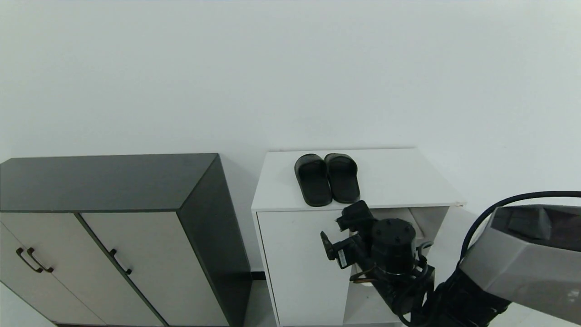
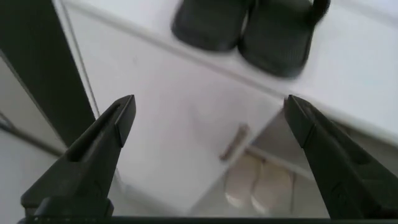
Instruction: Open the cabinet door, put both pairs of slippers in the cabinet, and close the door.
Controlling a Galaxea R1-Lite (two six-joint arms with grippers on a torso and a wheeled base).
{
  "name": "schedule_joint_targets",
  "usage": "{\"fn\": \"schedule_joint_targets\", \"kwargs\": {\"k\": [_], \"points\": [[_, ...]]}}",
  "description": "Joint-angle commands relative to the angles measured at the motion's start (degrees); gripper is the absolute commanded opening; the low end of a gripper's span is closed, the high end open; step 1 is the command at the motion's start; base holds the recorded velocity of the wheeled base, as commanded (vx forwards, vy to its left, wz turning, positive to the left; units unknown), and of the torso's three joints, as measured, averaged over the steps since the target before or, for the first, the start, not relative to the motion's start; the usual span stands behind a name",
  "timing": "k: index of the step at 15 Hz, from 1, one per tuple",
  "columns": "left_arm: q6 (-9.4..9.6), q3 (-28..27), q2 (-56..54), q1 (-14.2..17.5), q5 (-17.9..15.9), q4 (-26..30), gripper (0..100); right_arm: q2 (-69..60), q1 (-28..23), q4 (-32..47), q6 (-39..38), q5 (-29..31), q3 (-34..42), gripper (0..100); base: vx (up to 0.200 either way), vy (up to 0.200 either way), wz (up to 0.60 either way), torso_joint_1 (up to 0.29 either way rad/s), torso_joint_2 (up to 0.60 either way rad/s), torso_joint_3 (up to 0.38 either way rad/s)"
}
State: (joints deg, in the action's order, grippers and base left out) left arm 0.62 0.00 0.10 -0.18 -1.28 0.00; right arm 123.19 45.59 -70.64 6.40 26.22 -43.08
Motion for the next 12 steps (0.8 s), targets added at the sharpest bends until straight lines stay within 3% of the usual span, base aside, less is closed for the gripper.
{"fn": "schedule_joint_targets", "kwargs": {"k": [1,2,4,11,12], "points": [[-0.01,0.0,0.0,0.0,0.0,0.0,0,-7.7,-0.2,9.0,-3.8,1.5,-5.9,100,0.000,0.000,0.00,0.000,0.00,0.000],[0.08,0.0,0.0,0.0,0.0,0.0,0,-9.5,0.0,17.3,-7.2,2.8,-9.5,100,0.000,0.000,0.00,0.000,0.00,0.000],[0.08,0.0,0.0,0.0,0.0,0.0,0,-9.7,-0.2,22.6,-11.0,7.0,-13.4,100,0.000,0.000,0.00,0.000,0.00,0.000],[0.26,0.0,0.0,0.0,0.0,0.0,0,-8.8,0.1,23.4,-13.5,7.4,-12.7,100,0.000,0.000,0.00,0.000,0.00,0.000],[0.26,0.0,0.0,0.0,0.0,0.0,0,-8.8,0.1,23.3,-13.5,7.4,-12.5,100,0.200,0.000,0.00,-0.002,0.00,0.002]]}}
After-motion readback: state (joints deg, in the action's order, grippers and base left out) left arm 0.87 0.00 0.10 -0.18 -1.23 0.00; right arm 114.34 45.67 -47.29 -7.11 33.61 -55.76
